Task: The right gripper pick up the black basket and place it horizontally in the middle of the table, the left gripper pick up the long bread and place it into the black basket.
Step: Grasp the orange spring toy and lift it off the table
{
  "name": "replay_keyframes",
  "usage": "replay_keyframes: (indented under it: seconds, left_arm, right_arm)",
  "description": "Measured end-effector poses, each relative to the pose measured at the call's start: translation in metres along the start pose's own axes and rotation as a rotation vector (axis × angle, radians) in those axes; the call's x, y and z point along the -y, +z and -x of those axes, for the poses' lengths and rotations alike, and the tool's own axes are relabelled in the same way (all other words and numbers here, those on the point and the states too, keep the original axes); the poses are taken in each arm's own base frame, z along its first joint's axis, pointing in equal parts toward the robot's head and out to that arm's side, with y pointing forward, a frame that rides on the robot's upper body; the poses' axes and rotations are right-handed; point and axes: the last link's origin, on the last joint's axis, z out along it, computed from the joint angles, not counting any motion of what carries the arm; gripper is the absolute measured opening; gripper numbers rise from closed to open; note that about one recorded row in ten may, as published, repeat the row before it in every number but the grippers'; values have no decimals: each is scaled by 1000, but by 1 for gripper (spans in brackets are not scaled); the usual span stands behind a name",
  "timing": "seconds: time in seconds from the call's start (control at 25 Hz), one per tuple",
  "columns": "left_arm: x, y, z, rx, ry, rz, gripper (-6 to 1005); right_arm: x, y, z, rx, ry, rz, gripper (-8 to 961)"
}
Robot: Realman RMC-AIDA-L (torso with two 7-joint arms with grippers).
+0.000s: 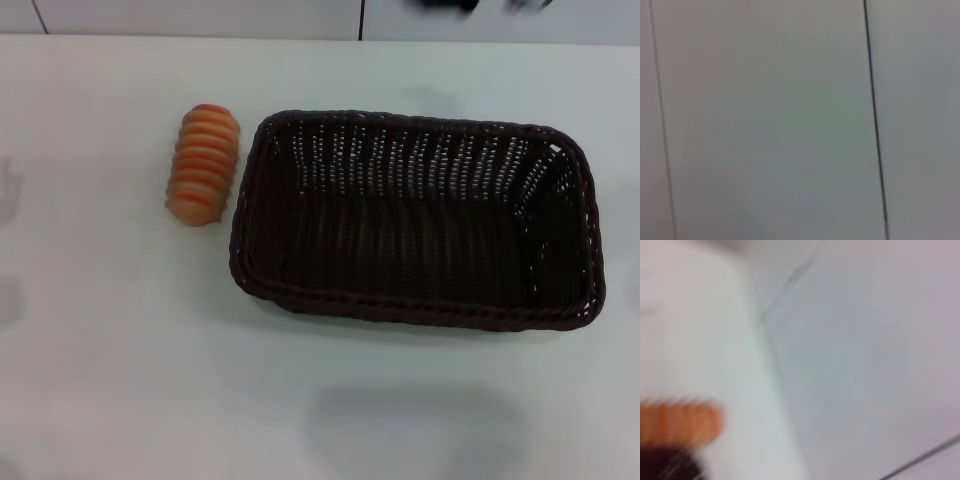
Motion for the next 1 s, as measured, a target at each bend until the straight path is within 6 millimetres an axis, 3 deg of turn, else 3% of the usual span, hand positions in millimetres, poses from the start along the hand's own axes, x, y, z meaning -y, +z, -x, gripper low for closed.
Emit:
replay_keyframes:
  seconds: [0.12, 0.16, 0.2, 0.32, 0.36, 0.4, 0.56, 0.64, 0.76, 0.88, 0.96, 1.0]
  left_arm:
    - [-2, 2, -5, 9, 0, 31, 839]
    - [-1, 4, -9, 15, 1, 47, 838]
    - [-1, 4, -9, 15, 1, 47, 838]
    - [-3, 8, -19, 25, -3, 92, 837]
    - [-4, 10, -21, 33, -3, 112, 837]
    - [-6, 12, -24, 38, -5, 131, 836]
    - [-9, 18, -34, 34, -35, 166, 835]
    - [-10, 19, -36, 27, -41, 168, 834]
    - [-12, 21, -40, 19, -50, 177, 833]
    - [-13, 21, -41, 17, -50, 181, 832]
    - [-19, 22, -45, 13, -50, 208, 832]
    - [-19, 22, -45, 13, -50, 208, 831]
  right_arm:
    - [14, -46, -12, 101, 105, -148, 501]
    - [20, -70, -30, 159, 198, -219, 501]
    - [20, -70, -30, 159, 198, -219, 501]
    - [26, -95, -68, 218, 366, -271, 502]
    - [25, -113, -91, 273, 448, -300, 502]
    - [25, -113, -91, 273, 448, -300, 502]
    - [8, -149, -134, 392, 487, -423, 502]
    - [4, -153, -141, 407, 472, -450, 502]
    - [-10, -162, -169, 427, 507, -492, 503]
    - [-13, -165, -181, 427, 530, -505, 503]
    - [-23, -167, -201, 437, 547, -537, 503]
    - [-23, -167, -201, 437, 547, -537, 503]
